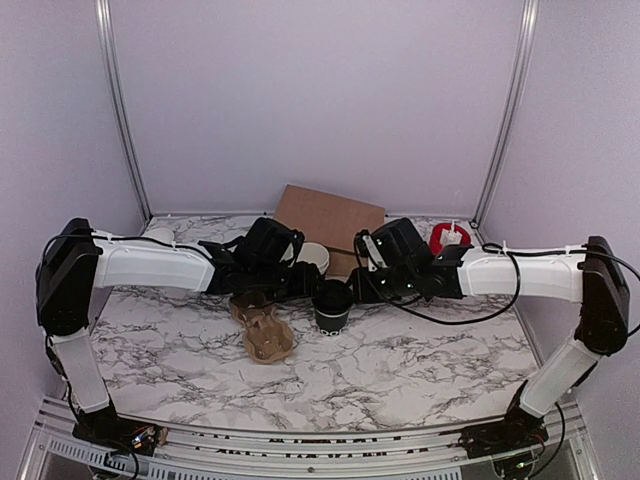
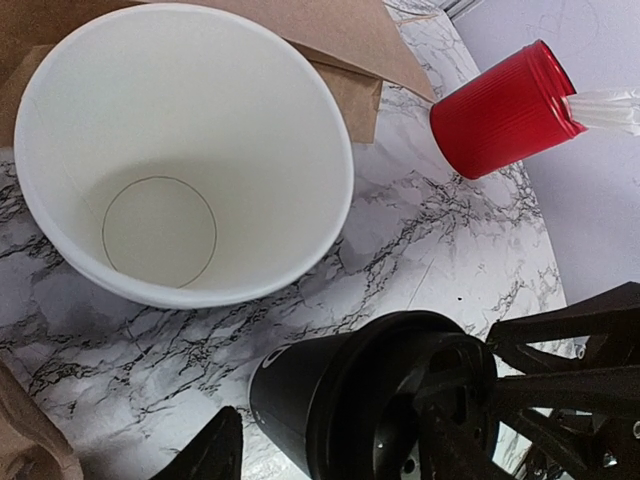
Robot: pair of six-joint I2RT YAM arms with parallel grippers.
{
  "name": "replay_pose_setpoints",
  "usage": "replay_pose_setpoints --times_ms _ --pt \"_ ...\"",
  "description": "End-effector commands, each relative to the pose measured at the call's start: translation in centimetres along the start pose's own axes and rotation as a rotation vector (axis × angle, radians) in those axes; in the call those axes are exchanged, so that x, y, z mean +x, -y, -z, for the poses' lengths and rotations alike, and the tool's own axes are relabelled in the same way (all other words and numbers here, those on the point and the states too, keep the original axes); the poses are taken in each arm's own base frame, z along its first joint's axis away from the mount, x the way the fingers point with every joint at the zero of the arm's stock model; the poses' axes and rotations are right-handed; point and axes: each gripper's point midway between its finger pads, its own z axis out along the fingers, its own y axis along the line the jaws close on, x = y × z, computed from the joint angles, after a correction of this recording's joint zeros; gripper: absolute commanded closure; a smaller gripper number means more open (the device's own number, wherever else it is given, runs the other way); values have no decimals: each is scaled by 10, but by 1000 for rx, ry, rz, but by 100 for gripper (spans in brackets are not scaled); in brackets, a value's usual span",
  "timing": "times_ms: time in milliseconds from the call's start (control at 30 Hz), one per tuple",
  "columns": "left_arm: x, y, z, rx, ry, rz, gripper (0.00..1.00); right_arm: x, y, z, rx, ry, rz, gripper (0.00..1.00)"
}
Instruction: Pack the takeout coffee
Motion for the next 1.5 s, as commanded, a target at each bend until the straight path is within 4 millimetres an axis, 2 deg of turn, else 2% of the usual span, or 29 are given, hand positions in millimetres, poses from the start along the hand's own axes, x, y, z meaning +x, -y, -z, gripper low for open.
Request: replay_pose_setpoints --times_ms 0,300,633,767,967,1200,1467 --pt "1 1 9 -3 10 3 39 -16 -17 -4 -49 24 19 70" --pt "5 6 16 11 15 10 40 -18 -21 -16 -46 -3 77 73" --pt "14 18 25 26 21 11 41 -18 -35 -35 -108 -32 283 74" --pt "12 16 32 8 46 23 41 -17 -35 -41 -116 -46 339 74" --pt "2 12 45 -23 93 32 41 -23 -32 -38 -96 -37 365 68" --pt "-5 8 48 -60 98 22 40 -33 -34 -29 -80 -16 366 66" --pt "-5 -1 51 -91 108 22 40 -30 -39 -30 -90 -31 366 65"
